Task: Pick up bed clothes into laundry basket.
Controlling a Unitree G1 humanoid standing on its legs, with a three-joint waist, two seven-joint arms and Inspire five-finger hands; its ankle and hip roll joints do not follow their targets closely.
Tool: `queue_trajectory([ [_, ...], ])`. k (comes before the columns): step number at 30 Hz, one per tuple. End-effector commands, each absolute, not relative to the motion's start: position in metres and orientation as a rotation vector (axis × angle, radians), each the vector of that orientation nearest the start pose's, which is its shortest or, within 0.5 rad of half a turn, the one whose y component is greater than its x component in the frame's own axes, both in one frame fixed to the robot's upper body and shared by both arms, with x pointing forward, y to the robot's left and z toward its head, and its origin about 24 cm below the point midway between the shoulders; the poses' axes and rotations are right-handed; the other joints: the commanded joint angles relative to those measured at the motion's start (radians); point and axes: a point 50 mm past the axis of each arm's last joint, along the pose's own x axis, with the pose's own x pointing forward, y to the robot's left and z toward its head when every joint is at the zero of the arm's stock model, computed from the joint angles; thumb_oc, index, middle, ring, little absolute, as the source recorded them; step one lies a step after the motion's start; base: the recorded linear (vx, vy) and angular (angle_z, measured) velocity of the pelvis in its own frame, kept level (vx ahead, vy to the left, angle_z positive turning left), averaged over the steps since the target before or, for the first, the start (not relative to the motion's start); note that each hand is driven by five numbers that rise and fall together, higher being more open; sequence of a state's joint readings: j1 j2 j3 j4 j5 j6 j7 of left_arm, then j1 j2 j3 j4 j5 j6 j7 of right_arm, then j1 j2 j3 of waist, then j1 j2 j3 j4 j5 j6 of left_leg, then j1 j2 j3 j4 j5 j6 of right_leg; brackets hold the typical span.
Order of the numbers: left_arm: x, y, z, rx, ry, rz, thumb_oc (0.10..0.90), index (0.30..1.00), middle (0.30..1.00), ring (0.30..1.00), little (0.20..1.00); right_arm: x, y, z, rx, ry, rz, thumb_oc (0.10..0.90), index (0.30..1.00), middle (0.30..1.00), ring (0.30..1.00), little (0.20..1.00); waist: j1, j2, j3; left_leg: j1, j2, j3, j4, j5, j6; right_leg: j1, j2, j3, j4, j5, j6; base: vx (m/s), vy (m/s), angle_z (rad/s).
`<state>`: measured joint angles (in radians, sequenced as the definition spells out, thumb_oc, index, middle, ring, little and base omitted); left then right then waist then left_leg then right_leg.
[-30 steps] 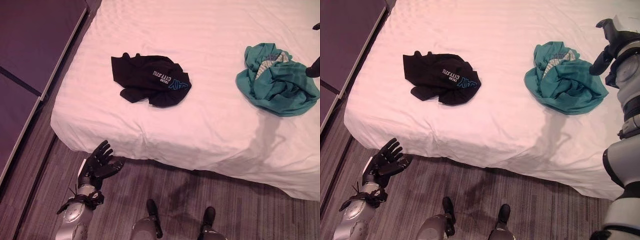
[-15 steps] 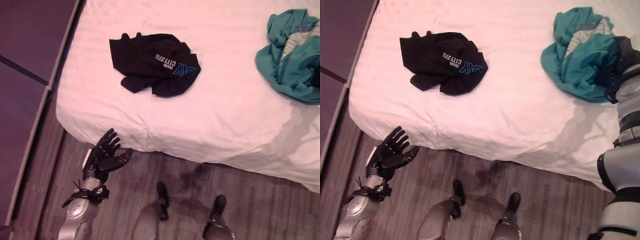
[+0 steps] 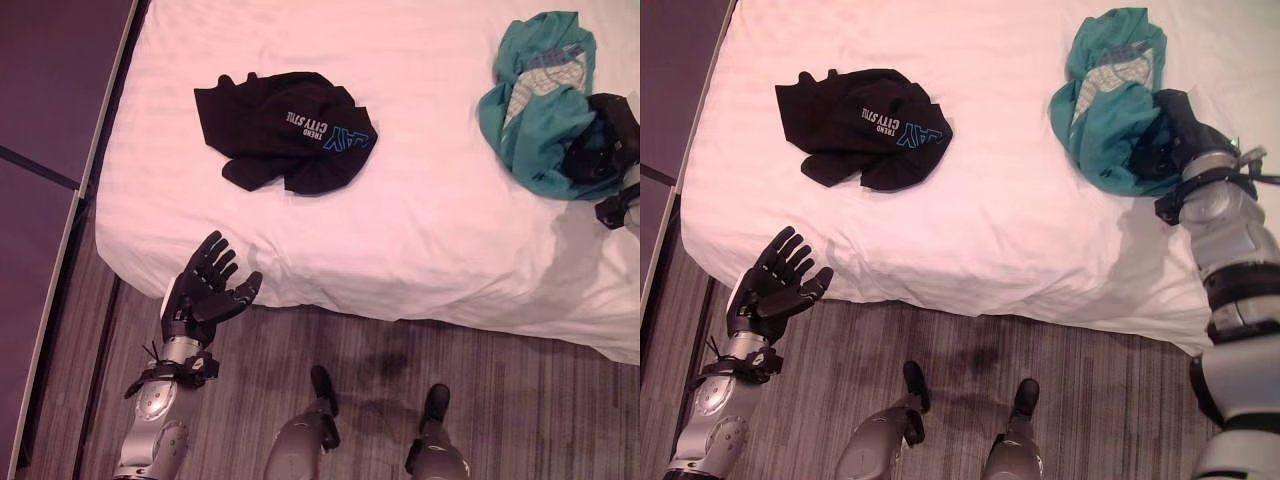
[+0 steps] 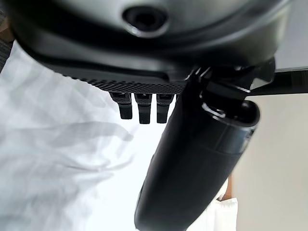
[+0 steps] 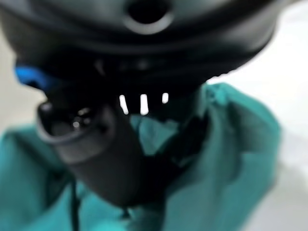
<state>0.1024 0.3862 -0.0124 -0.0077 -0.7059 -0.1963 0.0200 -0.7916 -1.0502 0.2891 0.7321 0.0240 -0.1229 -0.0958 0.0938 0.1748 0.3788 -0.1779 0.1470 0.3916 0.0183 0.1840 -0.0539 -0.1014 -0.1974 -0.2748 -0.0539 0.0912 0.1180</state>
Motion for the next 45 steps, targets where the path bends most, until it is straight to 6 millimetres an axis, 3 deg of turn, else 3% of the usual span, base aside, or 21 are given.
queue_trajectory([
  [1, 0.234, 0.255, 0.106, -0.302, -0.416, 0.171, 0.800, 0.900, 0.900, 0.900, 0.900, 0.327, -0.341, 0.165, -1.068, 0.012, -0.126, 0.400, 0.300, 0.300, 0.300, 0.300, 0.015, -0.036, -0.012, -0.051, 0.038, -0.004, 0.073, 0.000, -0.113, -0.034, -0.007, -0.001, 0.056, -0.029, 0.001, 0.03, -0.002, 0.08],
  [2, 0.234, 0.255, 0.106, -0.301, -0.415, 0.169, 0.800, 0.900, 0.900, 0.900, 0.900, 0.326, -0.342, 0.164, -1.067, 0.014, -0.128, 0.400, 0.300, 0.300, 0.300, 0.300, 0.017, -0.037, -0.013, -0.050, 0.037, -0.004, 0.073, 0.000, -0.113, -0.033, -0.007, -0.002, 0.056, -0.029, 0.002, 0.00, 0.007, 0.12],
  [3, 0.237, 0.258, 0.114, -0.276, -0.450, 0.175, 0.800, 0.900, 0.900, 0.900, 0.900, 0.308, -0.354, 0.129, -1.033, 0.120, -0.132, 0.400, 0.300, 0.300, 0.300, 0.300, 0.005, -0.037, -0.023, -0.035, 0.035, -0.007, 0.065, -0.007, -0.109, -0.019, -0.009, -0.007, 0.055, -0.033, 0.005, 0.07, 0.019, 0.07],
  [7, 0.243, 0.271, 0.137, -0.208, -0.541, 0.209, 0.800, 0.900, 0.900, 0.900, 0.900, 0.268, -0.362, 0.069, -0.858, 0.266, -0.156, 0.400, 0.300, 0.300, 0.300, 0.300, -0.023, -0.044, -0.037, 0.004, 0.028, -0.005, 0.046, -0.016, -0.104, 0.016, -0.013, -0.019, 0.050, -0.036, 0.010, 0.06, 0.026, 0.13],
  [8, 0.243, 0.271, 0.138, -0.207, -0.541, 0.207, 0.800, 0.900, 0.900, 0.900, 0.900, 0.267, -0.363, 0.069, -0.856, 0.267, -0.157, 0.400, 0.300, 0.300, 0.300, 0.300, -0.022, -0.045, -0.037, 0.005, 0.027, -0.006, 0.045, -0.015, -0.104, 0.017, -0.013, -0.020, 0.049, -0.036, 0.010, 0.04, 0.024, -0.02],
  [10, 0.251, 0.289, 0.179, -0.043, -0.660, 0.213, 0.800, 0.900, 0.900, 0.900, 0.900, 0.230, -0.361, 0.023, -0.737, 0.402, -0.130, 0.400, 0.300, 0.300, 0.300, 0.300, -0.059, -0.051, -0.056, 0.037, 0.021, 0.006, 0.031, -0.025, -0.102, 0.035, -0.013, -0.019, 0.050, -0.042, 0.015, 0.07, 0.054, 0.09],
  [13, 0.258, 0.304, 0.208, 0.085, -0.703, 0.227, 0.800, 0.900, 0.900, 0.900, 0.900, 0.208, -0.356, 0.003, -0.684, 0.465, -0.099, 0.400, 0.300, 0.300, 0.300, 0.300, -0.077, -0.059, -0.067, 0.058, 0.016, 0.012, 0.022, -0.028, -0.101, 0.051, -0.013, -0.019, 0.048, -0.042, 0.020, 0.04, 0.046, 0.08],
  [14, 0.269, 0.322, 0.238, 0.261, -0.690, 0.248, 0.800, 0.900, 0.900, 0.900, 0.900, 0.188, -0.351, -0.016, -0.600, 0.528, -0.084, 0.400, 0.300, 0.300, 0.300, 0.300, -0.109, -0.060, -0.081, 0.073, 0.011, 0.020, 0.016, -0.029, -0.101, 0.057, -0.012, -0.017, 0.046, -0.038, 0.027, 0.03, 0.050, 0.01],
  [15, 0.270, 0.321, 0.240, 0.263, -0.692, 0.243, 0.800, 0.900, 0.900, 0.900, 0.900, 0.187, -0.351, -0.017, -0.595, 0.528, -0.086, 0.400, 0.300, 0.300, 0.300, 0.300, -0.105, -0.064, -0.080, 0.073, 0.010, 0.019, 0.015, -0.029, -0.101, 0.059, -0.013, -0.018, 0.046, -0.038, 0.027, 0.02, 0.047, -0.01],
  [17, 0.288, 0.331, 0.286, 0.413, -0.712, 0.274, 0.800, 0.900, 0.900, 0.900, 0.900, 0.168, -0.341, -0.035, -0.491, 0.576, -0.069, 0.400, 0.300, 0.300, 0.300, 0.300, -0.142, -0.072, -0.095, 0.089, 0.007, 0.031, 0.005, -0.028, -0.101, 0.061, -0.010, -0.009, 0.044, -0.032, 0.037, 0.00, 0.042, -0.07],
  [20, 0.307, 0.333, 0.300, 0.480, -0.641, 0.291, 0.800, 0.900, 0.900, 0.900, 0.900, 0.161, -0.334, -0.045, -0.454, 0.609, -0.055, 0.400, 0.300, 0.300, 0.300, 0.300, -0.173, -0.076, -0.103, 0.097, 0.010, 0.040, -0.002, -0.026, -0.100, 0.059, -0.007, -0.004, 0.045, -0.026, 0.043, 0.01, 0.035, -0.12],
  [21, 0.328, 0.321, 0.312, 0.555, -0.590, 0.266, 0.800, 0.900, 0.900, 0.900, 0.900, 0.154, -0.327, -0.057, -0.386, 0.648, -0.064, 0.400, 0.300, 0.300, 0.300, 0.300, -0.198, -0.083, -0.113, 0.119, 0.005, 0.034, -0.015, -0.043, -0.109, 0.065, -0.005, 0.011, 0.044, -0.034, 0.059, -0.03, 0.045, -0.02],
  [24, 0.339, 0.306, 0.329, 0.631, -0.609, 0.262, 0.800, 0.900, 0.900, 0.900, 0.900, 0.147, -0.316, -0.067, -0.329, 0.671, -0.052, 0.400, 0.300, 0.300, 0.300, 0.300, -0.205, -0.102, -0.118, 0.130, 0.002, 0.042, -0.027, -0.044, -0.105, 0.066, -0.005, 0.017, 0.042, -0.027, 0.067, 0.03, 0.051, -0.07],
  [28, 0.373, 0.266, 0.329, 0.571, -0.586, 0.256, 0.800, 0.900, 0.900, 0.900, 0.900, 0.141, -0.296, -0.083, -0.239, 0.701, -0.042, 0.400, 0.300, 0.300, 0.300, 0.300, -0.250, -0.145, -0.122, 0.138, -0.002, 0.061, -0.039, -0.048, -0.094, 0.048, -0.005, 0.039, 0.056, -0.020, 0.076, -0.05, 0.059, -0.12],
  [30, 0.381, 0.261, 0.331, 0.591, -0.562, 0.285, 0.800, 0.900, 0.900, 0.900, 0.900, 0.139, -0.290, -0.086, -0.216, 0.706, -0.033, 0.400, 0.300, 0.300, 0.300, 0.300, -0.262, -0.167, -0.126, 0.137, 0.000, 0.071, -0.044, -0.047, -0.091, 0.037, -0.001, 0.048, 0.057, -0.013, 0.078, -0.03, 0.025, -0.31],
  [35, 0.390, 0.266, 0.337, 0.550, -0.503, 0.367, 0.800, 0.900, 0.900, 0.900, 0.900, 0.135, -0.283, -0.090, -0.211, 0.719, -0.014, 0.400, 0.300, 0.300, 0.300, 0.300, -0.295, -0.222, -0.136, 0.132, 0.012, 0.103, -0.054, -0.045, -0.091, 0.002, 0.017, 0.076, 0.056, 0.008, 0.083, -0.03, 0.005, -0.23],
  [36, 0.389, 0.274, 0.340, 0.571, -0.479, 0.409, 0.800, 0.900, 0.900, 0.900, 0.900, 0.126, -0.283, -0.096, -0.210, 0.756, -0.021, 0.400, 0.300, 0.300, 0.300, 0.300, -0.307, -0.249, -0.145, 0.135, 0.023, 0.122, -0.053, -0.045, -0.093, -0.005, 0.027, 0.091, 0.052, 0.018, 0.085, 0.02, -0.015, -0.34],
  [39, 0.384, 0.285, 0.350, 0.633, -0.474, 0.469, 0.800, 0.900, 0.900, 0.900, 0.900, 0.109, -0.283, -0.105, -0.186, 0.818, -0.039, 0.400, 0.300, 0.300, 0.300, 0.300, -0.316, -0.286, -0.155, 0.145, 0.033, 0.149, -0.051, -0.048, -0.097, -0.009, 0.038, 0.112, 0.040, 0.029, 0.087, 0.02, -0.008, -0.31],
  [43, 0.380, 0.287, 0.360, 0.695, -0.487, 0.483, 0.800, 0.900, 0.900, 0.900, 0.900, 0.095, -0.286, -0.111, -0.188, 0.874, -0.047, 0.400, 0.300, 0.300, 0.300, 0.300, -0.318, -0.298, -0.161, 0.144, 0.035, 0.155, -0.053, -0.047, -0.099, -0.012, 0.039, 0.115, 0.035, 0.032, 0.088, 0.00, 0.005, -0.10],
  [44, 0.377, 0.284, 0.373, 0.779, -0.522, 0.496, 0.800, 0.900, 0.900, 0.900, 0.900, 0.073, -0.289, -0.120, -0.191, 0.970, -0.047, 0.400, 0.300, 0.300, 0.300, 0.300, -0.312, -0.304, -0.165, 0.139, 0.032, 0.148, -0.055, -0.044, -0.099, -0.009, 0.035, 0.106, 0.032, 0.033, 0.089, 0.00, 0.000, 0.00],
  [45, 0.376, 0.282, 0.376, 0.789, -0.532, 0.498, 0.800, 0.900, 0.900, 0.900, 0.900, 0.068, -0.289, -0.123, -0.194, 0.995, -0.042, 0.400, 0.300, 0.300, 0.300, 0.300, -0.309, -0.303, -0.166, 0.137, 0.031, 0.145, -0.056, -0.044, -0.099, -0.008, 0.034, 0.101, 0.032, 0.031, 0.089, 0.01, 0.015, 0.08],
])
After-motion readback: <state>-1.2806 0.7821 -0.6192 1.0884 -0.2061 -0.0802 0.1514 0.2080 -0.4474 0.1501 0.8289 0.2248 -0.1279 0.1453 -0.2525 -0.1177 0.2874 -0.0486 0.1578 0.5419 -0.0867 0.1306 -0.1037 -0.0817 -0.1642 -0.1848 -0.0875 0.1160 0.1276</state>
